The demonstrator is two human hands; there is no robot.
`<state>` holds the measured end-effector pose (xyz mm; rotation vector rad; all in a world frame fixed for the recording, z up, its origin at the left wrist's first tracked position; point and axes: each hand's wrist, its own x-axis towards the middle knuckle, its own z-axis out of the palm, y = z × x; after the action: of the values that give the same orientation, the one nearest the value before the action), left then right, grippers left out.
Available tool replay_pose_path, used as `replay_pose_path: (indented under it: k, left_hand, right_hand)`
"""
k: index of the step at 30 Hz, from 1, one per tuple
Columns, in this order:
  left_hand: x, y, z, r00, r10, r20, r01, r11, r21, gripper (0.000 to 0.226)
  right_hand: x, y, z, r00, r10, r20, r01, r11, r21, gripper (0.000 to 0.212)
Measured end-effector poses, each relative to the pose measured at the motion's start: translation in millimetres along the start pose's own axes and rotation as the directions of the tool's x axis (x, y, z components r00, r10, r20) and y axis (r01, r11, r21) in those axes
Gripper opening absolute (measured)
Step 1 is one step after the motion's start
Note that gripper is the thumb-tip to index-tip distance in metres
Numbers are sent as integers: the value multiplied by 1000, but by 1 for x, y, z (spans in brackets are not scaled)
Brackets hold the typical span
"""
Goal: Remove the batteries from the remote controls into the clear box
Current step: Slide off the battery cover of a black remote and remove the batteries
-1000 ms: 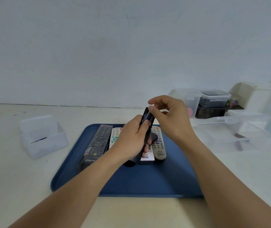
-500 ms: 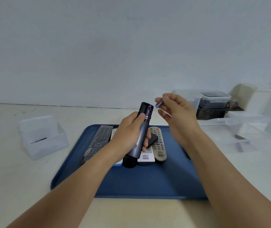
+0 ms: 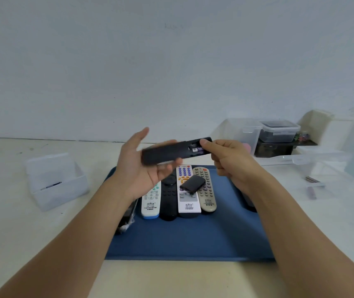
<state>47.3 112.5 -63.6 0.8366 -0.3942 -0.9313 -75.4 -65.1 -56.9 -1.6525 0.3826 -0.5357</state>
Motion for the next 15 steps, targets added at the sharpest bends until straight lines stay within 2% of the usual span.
replay_pose_path:
  k: [1, 2, 4, 6, 7, 8, 10, 12, 13, 15]
  left_hand:
    - [1, 0, -1, 998, 58, -28, -60, 993, -99, 55]
    - [2, -2, -1, 992, 121, -47, -125, 986, -110, 47]
    - [6, -13, 7, 977, 209, -31, -206, 976, 65, 32]
    - [7, -29, 16, 977, 209, 48, -214, 952, 218, 29]
    - [7, -36, 19, 979, 194, 67, -204, 949, 240, 31]
    - [7, -39, 20, 979, 192, 65, -202, 950, 236, 32]
    - [9, -37, 18, 980, 200, 22, -201, 960, 195, 32]
    - [10, -33, 16, 983, 179, -37, -171, 974, 147, 36]
    - [9, -32, 16, 985, 157, -65, -147, 980, 131, 41]
    - [7, -33, 20, 988, 115, -102, -103, 988, 115, 51]
  right_hand:
    - [-2, 0, 1, 1000, 5, 25, -4, 999, -37, 43]
    - [-4, 0, 4, 998, 11, 68, -6, 997, -82, 48]
    - [-8, 3, 15, 982, 34, 184, -11, 993, -122, 53]
    - [-12, 6, 29, 957, 41, 288, -12, 995, -100, 50]
    - [-13, 8, 34, 952, 31, 305, 2, 994, -108, 50]
    - [-14, 8, 38, 959, 0, 283, 39, 990, -133, 49]
    - [-15, 6, 40, 977, -173, 123, 198, 951, -236, 34]
    - [-13, 4, 36, 923, -381, -53, 339, 871, -355, 26]
    - [-13, 2, 35, 893, -446, -62, 394, 841, -371, 23]
    - [-14, 1, 38, 863, -504, 15, 479, 810, -337, 14]
